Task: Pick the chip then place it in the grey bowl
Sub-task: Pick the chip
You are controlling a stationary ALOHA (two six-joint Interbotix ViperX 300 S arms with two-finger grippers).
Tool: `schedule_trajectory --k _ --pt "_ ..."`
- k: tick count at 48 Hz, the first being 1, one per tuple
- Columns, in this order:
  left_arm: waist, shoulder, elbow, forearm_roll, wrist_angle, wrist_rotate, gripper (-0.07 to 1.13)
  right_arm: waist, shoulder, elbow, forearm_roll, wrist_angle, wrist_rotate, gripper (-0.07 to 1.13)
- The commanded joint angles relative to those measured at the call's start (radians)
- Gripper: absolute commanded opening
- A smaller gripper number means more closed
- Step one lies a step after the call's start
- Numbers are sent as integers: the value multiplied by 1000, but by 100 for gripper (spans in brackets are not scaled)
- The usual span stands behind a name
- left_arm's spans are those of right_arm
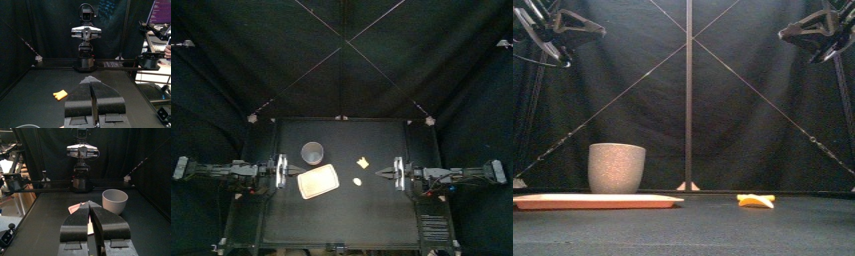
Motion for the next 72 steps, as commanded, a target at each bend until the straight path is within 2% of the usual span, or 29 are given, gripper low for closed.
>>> schedule_trajectory --k 1,5,13,20,29,34,42,47,54,72 --pt "-2 6 -18 -6 -3 0 2 0 48 -8 17 -9 14 4" --pt "2 6 -12 -6 -3 2 2 -9 112 -12 57 -11 38 5" --pt "5 6 0 -6 -3 2 3 -48 310 -37 204 12 118 5" --pt "8 6 15 -6 -3 2 3 -64 497 -72 287 112 190 6" --pt "11 6 26 -6 -3 0 3 -80 699 -198 304 281 253 10" --pt "11 6 26 -6 -2 -2 3 -101 778 -259 310 347 281 22" --pt "11 6 35 -6 -2 -3 3 -137 870 -334 328 423 287 60" --pt "11 8 52 -8 -5 -3 3 -166 910 -362 348 474 287 74" --pt "14 8 55 -6 -6 -2 3 -193 956 -390 354 537 279 74" --pt "21 6 61 -8 -6 -3 3 -189 1009 -430 360 578 279 73"
